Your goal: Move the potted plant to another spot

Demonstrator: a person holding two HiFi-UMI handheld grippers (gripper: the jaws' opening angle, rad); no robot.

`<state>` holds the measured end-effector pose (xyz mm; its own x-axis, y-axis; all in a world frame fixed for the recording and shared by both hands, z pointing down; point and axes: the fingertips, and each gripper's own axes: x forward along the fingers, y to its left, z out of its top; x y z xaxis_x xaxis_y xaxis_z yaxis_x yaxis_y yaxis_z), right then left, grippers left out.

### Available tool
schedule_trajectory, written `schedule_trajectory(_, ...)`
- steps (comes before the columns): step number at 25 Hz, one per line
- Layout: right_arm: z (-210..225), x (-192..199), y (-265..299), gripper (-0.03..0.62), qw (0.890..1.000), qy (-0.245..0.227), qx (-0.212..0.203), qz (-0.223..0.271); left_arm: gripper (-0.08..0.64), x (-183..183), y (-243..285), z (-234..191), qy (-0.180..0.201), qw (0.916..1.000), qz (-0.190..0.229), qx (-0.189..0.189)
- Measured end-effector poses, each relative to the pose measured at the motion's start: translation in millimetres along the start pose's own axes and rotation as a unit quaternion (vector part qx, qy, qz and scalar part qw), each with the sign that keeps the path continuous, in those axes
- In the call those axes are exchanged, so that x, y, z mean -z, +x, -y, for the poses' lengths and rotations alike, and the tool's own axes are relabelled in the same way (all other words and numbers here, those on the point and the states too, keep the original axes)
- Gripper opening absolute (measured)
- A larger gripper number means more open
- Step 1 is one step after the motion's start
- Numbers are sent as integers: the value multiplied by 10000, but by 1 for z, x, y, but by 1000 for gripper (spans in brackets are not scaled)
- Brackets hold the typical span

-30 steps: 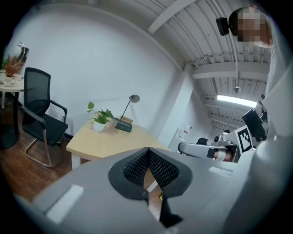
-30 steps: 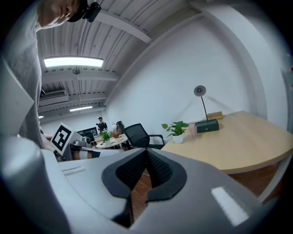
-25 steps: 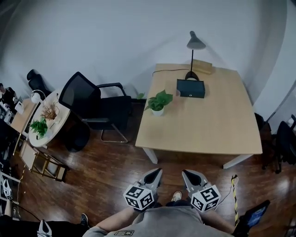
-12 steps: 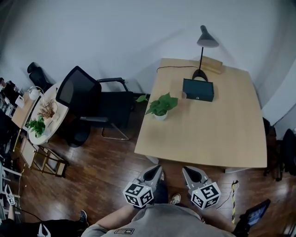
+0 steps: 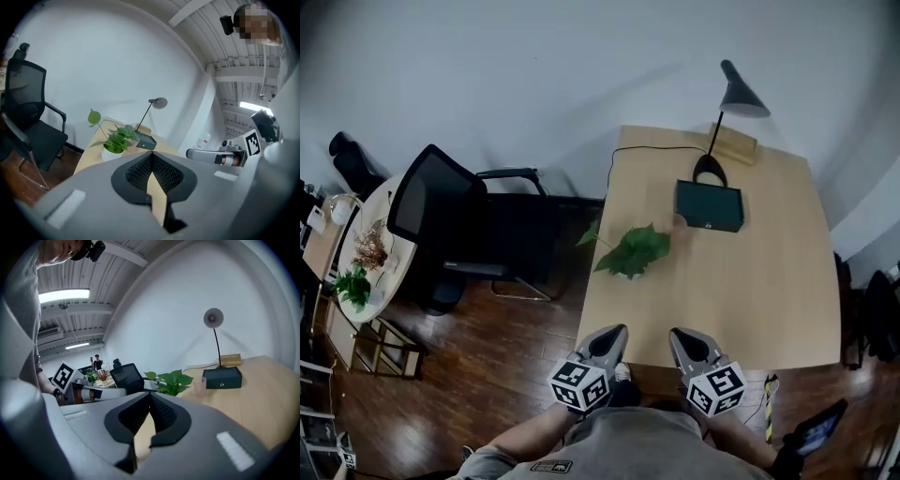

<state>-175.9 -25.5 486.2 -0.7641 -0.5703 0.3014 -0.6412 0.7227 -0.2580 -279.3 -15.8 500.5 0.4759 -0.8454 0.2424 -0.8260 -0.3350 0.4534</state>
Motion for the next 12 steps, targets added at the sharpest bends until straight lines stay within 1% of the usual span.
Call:
schedule_trajectory(2, 5, -5, 19, 6, 10000, -45, 48, -33, -8, -6, 9, -16, 11, 10000, -76, 40)
schedule_trajectory(5, 16, -5, 44, 6, 9998, -57, 96, -144, -8, -8, 22, -38, -26, 9998, -177, -10)
schedule_trajectory(8, 27, 2, 64, 6, 9994, -102, 64, -312, -8, -1, 34, -53, -108, 9993, -341, -119)
schedule_trajectory(12, 45, 16, 93, 6, 9982, -282, -56, -528, -8, 8, 56, -73, -118, 9981, -531, -286)
